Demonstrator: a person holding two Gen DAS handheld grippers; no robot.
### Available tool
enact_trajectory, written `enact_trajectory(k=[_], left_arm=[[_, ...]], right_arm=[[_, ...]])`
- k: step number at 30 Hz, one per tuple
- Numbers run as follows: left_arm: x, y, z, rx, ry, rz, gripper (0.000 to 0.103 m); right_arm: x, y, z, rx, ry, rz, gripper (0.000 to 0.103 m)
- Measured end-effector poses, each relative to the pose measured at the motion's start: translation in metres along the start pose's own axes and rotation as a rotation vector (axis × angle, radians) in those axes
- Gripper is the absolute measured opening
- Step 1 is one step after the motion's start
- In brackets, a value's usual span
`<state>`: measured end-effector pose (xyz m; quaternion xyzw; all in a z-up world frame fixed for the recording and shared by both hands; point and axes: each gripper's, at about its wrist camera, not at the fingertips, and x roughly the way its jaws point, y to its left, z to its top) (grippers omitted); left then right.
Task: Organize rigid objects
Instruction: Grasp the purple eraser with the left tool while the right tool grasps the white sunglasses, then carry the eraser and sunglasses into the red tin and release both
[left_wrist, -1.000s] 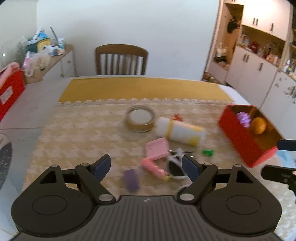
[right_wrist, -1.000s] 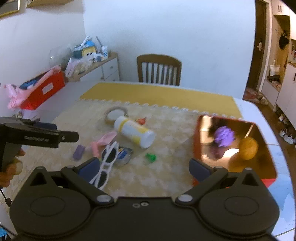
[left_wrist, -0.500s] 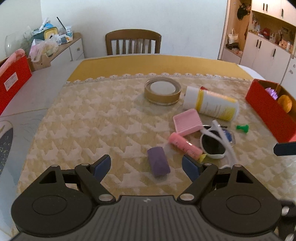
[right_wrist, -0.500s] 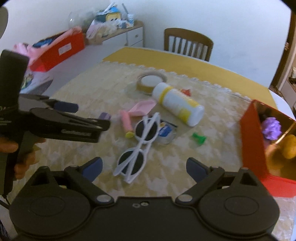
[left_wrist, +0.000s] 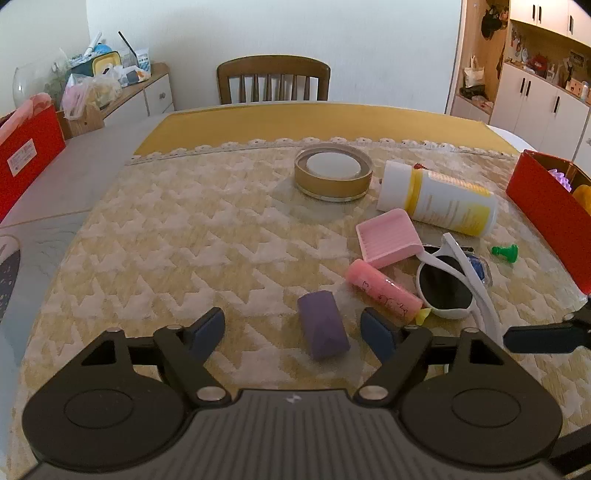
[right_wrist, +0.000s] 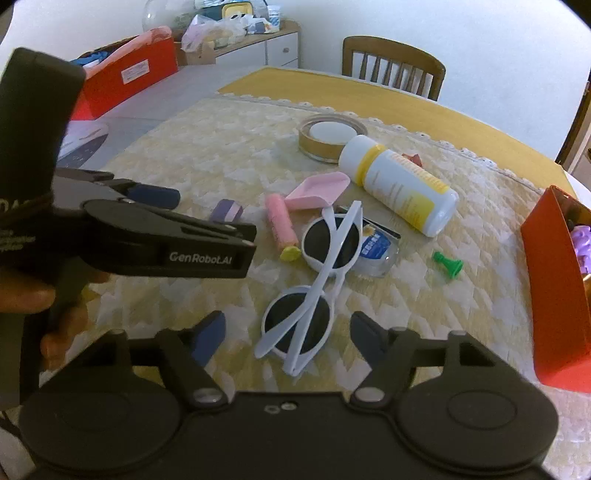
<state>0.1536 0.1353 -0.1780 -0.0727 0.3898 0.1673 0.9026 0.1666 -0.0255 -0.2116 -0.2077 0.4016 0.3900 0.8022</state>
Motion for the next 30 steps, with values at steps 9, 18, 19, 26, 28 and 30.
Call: enact_trajectory(k=[9, 18, 19, 26, 28, 30], left_arm=[[-0.002, -0.006, 0.002, 0.020, -0.014, -0.004, 0.044], [-0.005, -0.011, 0.002, 0.045, -0.011, -0.019, 0.021], [-0.005, -0.012, 0.002, 0.048, -0.010, -0.018, 0.020], [-0.015, -0.016, 0.000, 0.050, -0.003, -0.024, 0.020], [-0.021, -0.017, 0.001, 0.048, -0.011, -0.031, 0.020], [-0.026, -0.020, 0.002, 0.044, -0.010, -0.038, 0.020]], right_arm=[[0.005, 0.000, 0.000, -0.013, -0.010, -0.013, 0.057], [0.002, -0.001, -0.001, -0.028, -0.030, -0.012, 0.042], [0.001, -0.001, -0.001, -0.037, -0.035, -0.014, 0.042], [-0.013, -0.006, -0.007, -0.032, -0.077, -0.003, 0.042], [-0.020, -0.009, -0.007, -0.024, -0.091, 0.001, 0.042], [-0.027, -0.012, -0.007, -0.012, -0.107, 0.005, 0.042]])
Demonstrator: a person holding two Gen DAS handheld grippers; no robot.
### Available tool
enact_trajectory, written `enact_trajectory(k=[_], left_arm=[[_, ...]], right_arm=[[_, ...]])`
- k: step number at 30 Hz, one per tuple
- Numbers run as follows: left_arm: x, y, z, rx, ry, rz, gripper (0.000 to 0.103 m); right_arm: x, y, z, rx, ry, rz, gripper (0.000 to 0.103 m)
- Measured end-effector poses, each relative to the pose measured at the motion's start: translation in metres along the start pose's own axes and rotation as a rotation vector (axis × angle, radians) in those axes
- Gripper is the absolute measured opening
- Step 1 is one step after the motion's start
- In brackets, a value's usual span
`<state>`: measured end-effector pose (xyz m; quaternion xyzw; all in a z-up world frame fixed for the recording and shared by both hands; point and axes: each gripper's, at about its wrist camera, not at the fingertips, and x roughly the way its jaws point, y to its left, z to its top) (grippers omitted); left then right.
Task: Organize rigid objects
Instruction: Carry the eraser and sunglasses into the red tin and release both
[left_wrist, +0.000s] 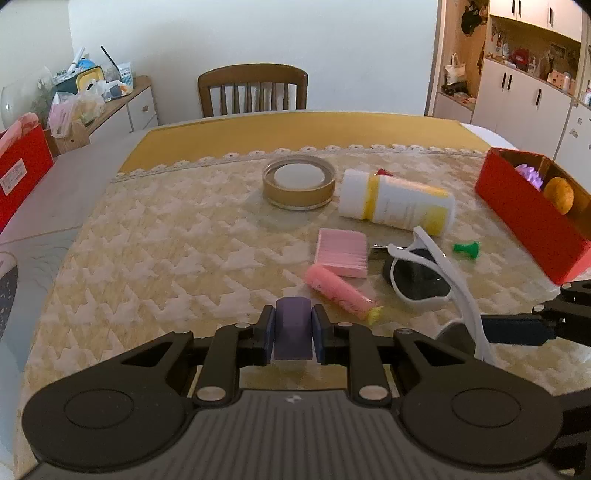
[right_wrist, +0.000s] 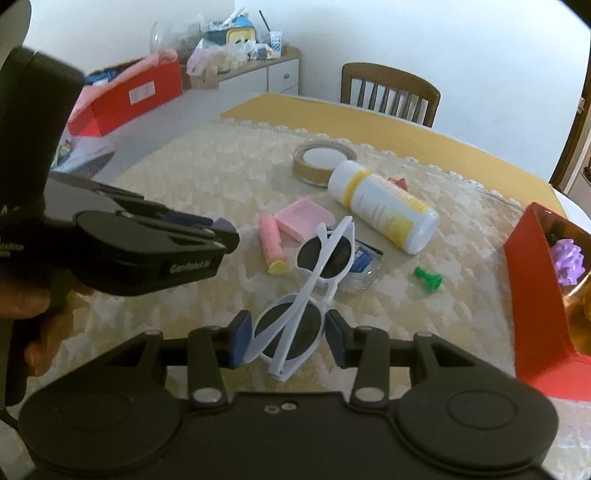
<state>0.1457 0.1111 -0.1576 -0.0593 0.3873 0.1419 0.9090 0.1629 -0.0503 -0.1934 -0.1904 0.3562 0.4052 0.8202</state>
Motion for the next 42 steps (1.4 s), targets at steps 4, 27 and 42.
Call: enact_trajectory(k=[4, 27, 42], left_arm=[[-0.017, -0.006, 0.006, -0.015, -0.011, -0.026, 0.020], [-0.073, -0.128, 0.079, 0.130, -0.114, -0.189, 0.020], [-0.036, -0.244, 0.096, 0.239, -0.099, -0.238, 0.020]], right_arm=[[-0.018, -0.009, 0.003, 0.031, -0.033, 0.008, 0.042], [-0.115, -0.126, 0.006, 0.120, -0.174, -0.098, 0.042], [-0.117, -0.226, -0.027, 0.145, -0.114, -0.179, 0.042]])
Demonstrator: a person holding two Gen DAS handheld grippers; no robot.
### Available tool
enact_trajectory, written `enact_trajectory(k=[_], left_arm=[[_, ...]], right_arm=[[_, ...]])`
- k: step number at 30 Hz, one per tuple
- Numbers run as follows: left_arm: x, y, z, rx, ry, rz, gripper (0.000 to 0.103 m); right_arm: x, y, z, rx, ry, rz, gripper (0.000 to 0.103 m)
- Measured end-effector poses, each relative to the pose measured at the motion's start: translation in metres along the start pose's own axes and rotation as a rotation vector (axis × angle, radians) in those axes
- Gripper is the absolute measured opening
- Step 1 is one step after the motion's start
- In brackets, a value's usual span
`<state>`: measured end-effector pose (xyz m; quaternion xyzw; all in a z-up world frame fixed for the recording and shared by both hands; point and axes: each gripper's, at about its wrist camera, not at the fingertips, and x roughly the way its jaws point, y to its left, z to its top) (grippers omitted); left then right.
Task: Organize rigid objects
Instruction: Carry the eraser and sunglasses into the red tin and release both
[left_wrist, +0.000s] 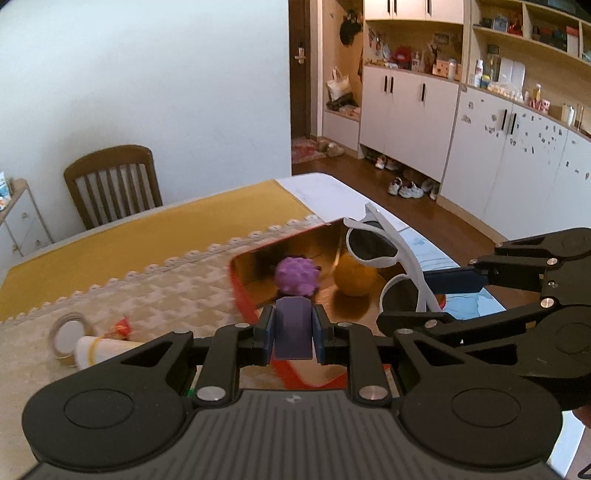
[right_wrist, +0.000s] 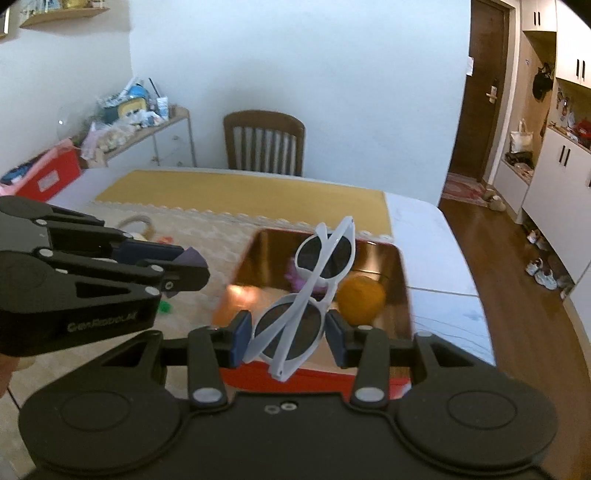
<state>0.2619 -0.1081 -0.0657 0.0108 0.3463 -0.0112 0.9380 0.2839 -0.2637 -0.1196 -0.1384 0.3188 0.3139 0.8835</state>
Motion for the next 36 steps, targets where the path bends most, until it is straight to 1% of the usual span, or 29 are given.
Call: enact_trajectory(k=[5, 9, 14, 16, 19, 27, 32, 36], left_arm=[[0.035, -0.015, 0.008, -0.028, 0.060, -0.007, 0.020], [0.061, -0.020, 0.009, -0.039, 0.104, 0.014, 0.020], [0.085, -0.020, 0.013, -0.061, 0.132, 0.043, 0.020], [0.095, -0.022, 0.013, -0.055, 0.142, 0.059, 0.020], [0.110, -0.021, 0.013, -0.067, 0.177, 0.072, 0.020], [0.135, -0.026, 0.011, -0.054, 0.242, 0.085, 0.020], [0.143, -0.026, 0.014, -0.055, 0.255, 0.078, 0.020], [0.151, -0.027, 0.013, -0.051, 0.281, 0.063, 0.020]], right_arm=[[0.018, -0.026, -0.005, -0.025, 0.035, -0.015, 0.042], [0.034, -0.038, -0.007, -0.054, 0.063, -0.032, 0.042], [0.048, -0.046, -0.010, -0.088, 0.087, -0.035, 0.042], [0.053, -0.046, -0.009, -0.103, 0.088, -0.035, 0.042], [0.060, -0.046, -0.009, -0.140, 0.094, -0.036, 0.042], [0.076, -0.050, -0.007, -0.154, 0.118, -0.024, 0.043], [0.081, -0.050, -0.008, -0.171, 0.112, -0.027, 0.043], [0.080, -0.049, -0.010, -0.192, 0.112, -0.022, 0.043]])
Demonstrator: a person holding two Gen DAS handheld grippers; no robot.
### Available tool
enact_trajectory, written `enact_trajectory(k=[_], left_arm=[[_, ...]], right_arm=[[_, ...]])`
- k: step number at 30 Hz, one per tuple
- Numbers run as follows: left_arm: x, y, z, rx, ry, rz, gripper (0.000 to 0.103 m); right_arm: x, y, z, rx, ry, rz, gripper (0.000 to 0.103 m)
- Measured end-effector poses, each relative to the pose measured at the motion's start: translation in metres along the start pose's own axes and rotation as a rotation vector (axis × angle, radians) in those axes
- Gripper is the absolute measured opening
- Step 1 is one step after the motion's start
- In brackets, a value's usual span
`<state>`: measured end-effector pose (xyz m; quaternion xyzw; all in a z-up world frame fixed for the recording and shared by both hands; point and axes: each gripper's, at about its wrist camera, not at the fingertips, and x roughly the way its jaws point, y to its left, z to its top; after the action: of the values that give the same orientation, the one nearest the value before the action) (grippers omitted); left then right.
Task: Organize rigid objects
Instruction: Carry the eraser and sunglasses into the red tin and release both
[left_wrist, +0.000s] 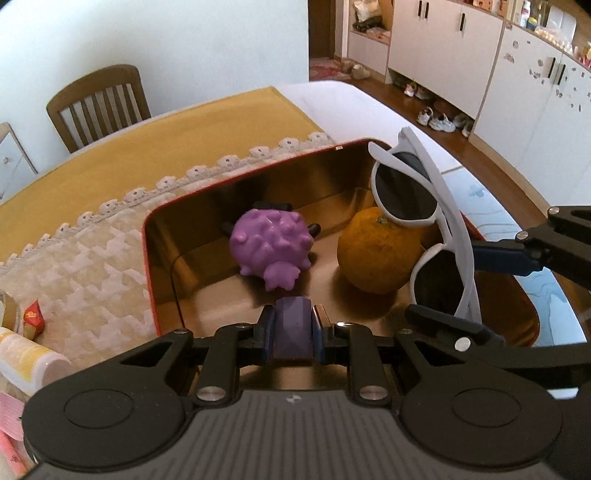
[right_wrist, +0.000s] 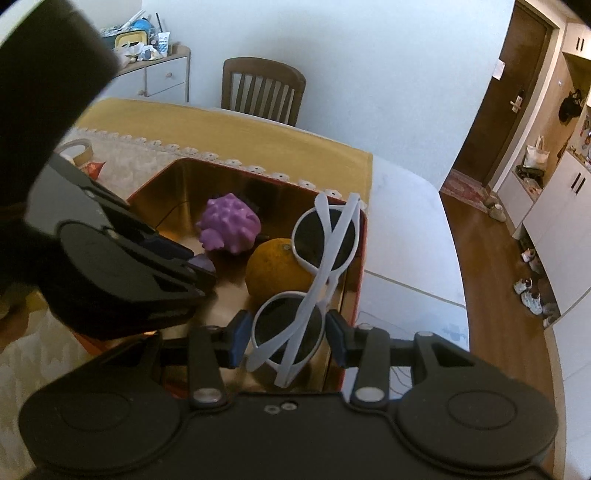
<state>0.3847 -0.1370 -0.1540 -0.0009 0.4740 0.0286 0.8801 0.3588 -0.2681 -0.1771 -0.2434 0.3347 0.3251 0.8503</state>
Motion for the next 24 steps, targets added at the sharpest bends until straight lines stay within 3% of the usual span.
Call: enact_trajectory(k=[11, 24], left_arm=[[0.002, 0.008, 0.004, -0.049, 0.009, -0.042, 0.021], [-0.024, 0.013, -0.004, -0.091, -0.008, -0.055, 0.022]], right_arm=[[-0.010, 0.000, -0.006, 0.006, 0.001, 0.032, 0.050], [-0.027, 0.000, -0.008, 0.090, -0.020, 0.064, 0.059]])
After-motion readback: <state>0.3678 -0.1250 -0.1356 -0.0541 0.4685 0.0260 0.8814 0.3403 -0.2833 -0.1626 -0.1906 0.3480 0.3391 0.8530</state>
